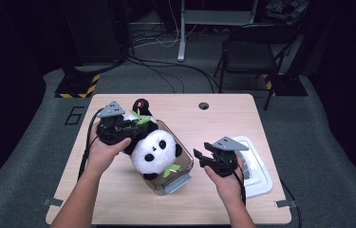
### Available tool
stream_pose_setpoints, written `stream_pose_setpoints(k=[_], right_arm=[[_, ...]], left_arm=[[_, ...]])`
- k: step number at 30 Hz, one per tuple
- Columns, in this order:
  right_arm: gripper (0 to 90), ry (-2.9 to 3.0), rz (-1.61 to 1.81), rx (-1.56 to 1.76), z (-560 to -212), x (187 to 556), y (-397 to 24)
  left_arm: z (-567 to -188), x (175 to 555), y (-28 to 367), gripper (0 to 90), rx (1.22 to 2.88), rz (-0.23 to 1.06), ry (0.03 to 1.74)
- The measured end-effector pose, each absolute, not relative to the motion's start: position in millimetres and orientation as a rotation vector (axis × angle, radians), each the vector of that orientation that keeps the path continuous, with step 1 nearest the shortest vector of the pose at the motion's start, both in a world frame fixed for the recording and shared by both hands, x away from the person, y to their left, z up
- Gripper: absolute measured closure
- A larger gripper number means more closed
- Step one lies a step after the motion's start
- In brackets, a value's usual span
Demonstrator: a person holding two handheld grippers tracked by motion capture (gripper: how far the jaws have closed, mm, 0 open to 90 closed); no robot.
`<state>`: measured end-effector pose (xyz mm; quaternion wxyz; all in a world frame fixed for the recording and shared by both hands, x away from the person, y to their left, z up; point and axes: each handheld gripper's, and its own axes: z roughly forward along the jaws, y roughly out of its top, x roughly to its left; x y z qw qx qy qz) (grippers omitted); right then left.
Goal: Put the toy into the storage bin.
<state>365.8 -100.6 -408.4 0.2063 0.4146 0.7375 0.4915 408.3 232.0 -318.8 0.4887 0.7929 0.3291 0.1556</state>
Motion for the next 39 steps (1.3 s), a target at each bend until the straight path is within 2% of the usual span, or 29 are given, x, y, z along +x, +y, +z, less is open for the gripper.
stream_pose_setpoints(k=[19,39], right_arm=[[49.9,2.017,1.378,1.175,-404.1,359.4,-111.5],[49.8,2.028,1.381,1.169,-405.5,359.6,-107.7]], left_arm=[[-329.7,408.1,205.4,72.3,1.992,0.36,0.774],[-354.4,418.7,201.2,71.2,1.987,0.309,0.789]])
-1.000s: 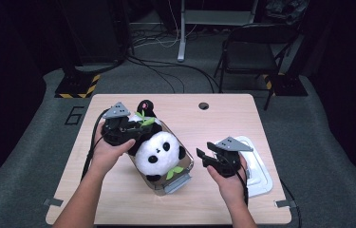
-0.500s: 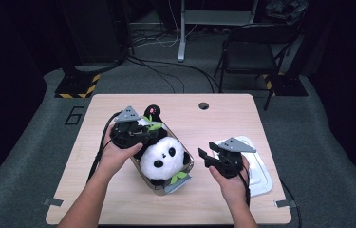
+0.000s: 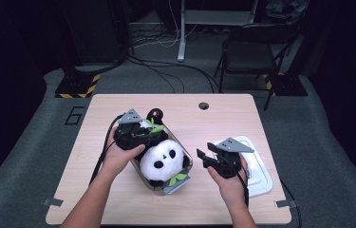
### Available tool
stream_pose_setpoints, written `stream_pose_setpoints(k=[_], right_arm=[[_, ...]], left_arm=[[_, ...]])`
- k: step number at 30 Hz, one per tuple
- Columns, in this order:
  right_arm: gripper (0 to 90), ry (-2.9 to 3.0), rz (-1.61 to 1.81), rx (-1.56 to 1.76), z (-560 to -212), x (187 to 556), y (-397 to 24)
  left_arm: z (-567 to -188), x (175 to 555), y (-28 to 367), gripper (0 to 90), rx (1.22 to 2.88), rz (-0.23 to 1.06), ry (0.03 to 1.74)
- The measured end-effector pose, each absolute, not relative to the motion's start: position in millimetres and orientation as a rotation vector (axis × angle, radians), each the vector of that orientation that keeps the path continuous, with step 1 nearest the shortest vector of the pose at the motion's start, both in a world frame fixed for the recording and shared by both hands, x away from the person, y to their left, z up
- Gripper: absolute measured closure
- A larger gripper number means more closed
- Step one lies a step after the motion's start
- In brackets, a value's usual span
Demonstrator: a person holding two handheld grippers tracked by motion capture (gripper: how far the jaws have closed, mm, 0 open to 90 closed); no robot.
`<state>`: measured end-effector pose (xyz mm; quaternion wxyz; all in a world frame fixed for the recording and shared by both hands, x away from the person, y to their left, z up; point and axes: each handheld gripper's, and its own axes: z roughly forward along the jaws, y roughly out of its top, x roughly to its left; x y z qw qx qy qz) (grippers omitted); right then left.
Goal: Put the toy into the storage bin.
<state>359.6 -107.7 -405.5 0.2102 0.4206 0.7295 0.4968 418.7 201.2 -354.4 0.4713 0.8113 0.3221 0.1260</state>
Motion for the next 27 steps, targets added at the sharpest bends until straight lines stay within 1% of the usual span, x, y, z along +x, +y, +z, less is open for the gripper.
stream_pose_setpoints(k=[11,27], right_arm=[[49.8,2.039,1.377,1.162,-406.9,360.6,-104.7],[49.8,2.06,1.364,1.155,-410.2,361.6,-100.6]], left_arm=[[-368.1,423.2,203.1,69.2,1.98,0.285,0.82],[-390.1,430.1,212.0,68.4,1.97,0.225,0.88]])
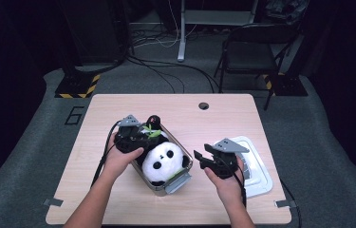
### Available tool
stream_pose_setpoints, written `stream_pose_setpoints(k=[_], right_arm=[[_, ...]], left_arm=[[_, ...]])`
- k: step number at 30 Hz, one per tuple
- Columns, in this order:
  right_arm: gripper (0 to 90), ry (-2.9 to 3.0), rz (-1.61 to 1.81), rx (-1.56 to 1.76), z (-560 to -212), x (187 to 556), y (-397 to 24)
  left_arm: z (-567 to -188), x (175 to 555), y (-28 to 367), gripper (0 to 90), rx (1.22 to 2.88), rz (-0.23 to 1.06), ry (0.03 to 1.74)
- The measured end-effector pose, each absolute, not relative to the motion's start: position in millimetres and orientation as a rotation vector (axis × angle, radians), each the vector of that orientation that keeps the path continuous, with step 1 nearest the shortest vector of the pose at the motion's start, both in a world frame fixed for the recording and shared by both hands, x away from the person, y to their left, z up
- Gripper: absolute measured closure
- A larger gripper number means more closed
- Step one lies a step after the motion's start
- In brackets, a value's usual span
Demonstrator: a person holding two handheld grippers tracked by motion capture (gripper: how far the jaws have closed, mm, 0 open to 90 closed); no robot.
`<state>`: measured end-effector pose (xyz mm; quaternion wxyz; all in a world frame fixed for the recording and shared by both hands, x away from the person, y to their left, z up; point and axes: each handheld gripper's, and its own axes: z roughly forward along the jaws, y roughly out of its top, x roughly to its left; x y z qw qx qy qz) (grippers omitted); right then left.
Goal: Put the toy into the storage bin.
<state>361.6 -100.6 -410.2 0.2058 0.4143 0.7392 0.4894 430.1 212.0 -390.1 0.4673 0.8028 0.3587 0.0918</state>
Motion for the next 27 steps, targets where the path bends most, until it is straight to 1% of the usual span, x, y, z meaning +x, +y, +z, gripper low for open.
stream_pose_setpoints(k=[11,27], right_arm=[[49.8,2.061,1.364,1.154,-410.6,361.4,-99.6],[49.8,2.073,1.359,1.156,-412.3,362.1,-98.1]], left_arm=[[-401.2,432.6,213.6,67.4,1.965,0.202,0.899],[-414.8,435.0,210.6,66.1,2.031,0.218,0.895]])
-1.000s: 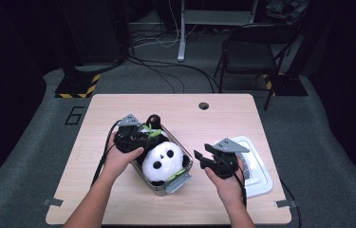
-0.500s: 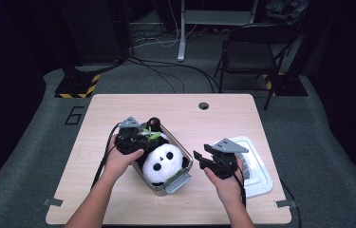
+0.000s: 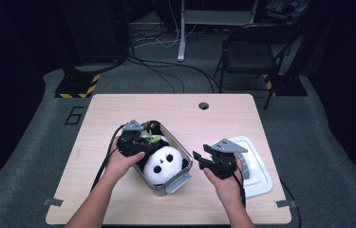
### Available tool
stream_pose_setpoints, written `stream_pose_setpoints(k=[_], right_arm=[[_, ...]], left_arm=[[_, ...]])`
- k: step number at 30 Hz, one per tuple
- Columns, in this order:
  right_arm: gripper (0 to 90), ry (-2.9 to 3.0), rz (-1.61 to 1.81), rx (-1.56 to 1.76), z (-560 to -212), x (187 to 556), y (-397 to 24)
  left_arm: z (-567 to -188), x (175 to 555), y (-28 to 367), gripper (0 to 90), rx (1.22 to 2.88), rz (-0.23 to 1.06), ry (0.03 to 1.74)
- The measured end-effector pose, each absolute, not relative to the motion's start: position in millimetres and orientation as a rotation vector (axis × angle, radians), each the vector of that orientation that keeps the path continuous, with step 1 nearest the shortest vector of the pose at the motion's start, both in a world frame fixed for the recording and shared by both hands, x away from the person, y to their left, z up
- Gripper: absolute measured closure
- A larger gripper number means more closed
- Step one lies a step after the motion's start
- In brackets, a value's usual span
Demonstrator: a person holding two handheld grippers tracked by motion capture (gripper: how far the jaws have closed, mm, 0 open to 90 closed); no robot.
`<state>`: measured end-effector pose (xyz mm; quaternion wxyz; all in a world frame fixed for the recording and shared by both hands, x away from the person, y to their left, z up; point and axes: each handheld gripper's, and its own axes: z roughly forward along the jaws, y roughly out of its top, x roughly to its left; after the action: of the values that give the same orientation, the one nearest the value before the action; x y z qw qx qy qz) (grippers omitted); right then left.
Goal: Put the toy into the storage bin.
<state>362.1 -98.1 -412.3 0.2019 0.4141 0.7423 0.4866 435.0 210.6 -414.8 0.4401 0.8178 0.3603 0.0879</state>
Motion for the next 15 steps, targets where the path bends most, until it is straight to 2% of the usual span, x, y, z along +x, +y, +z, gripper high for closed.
stream_pose_setpoints(k=[11,15], right_arm=[[49.8,2.075,1.359,1.152,-412.5,361.9,-97.3],[49.8,2.078,1.358,1.152,-412.9,362.1,-96.9]], left_arm=[[-421.2,436.0,212.6,64.5,2.026,0.192,0.912],[-420.5,433.0,208.6,64.9,2.076,0.241,0.893]])
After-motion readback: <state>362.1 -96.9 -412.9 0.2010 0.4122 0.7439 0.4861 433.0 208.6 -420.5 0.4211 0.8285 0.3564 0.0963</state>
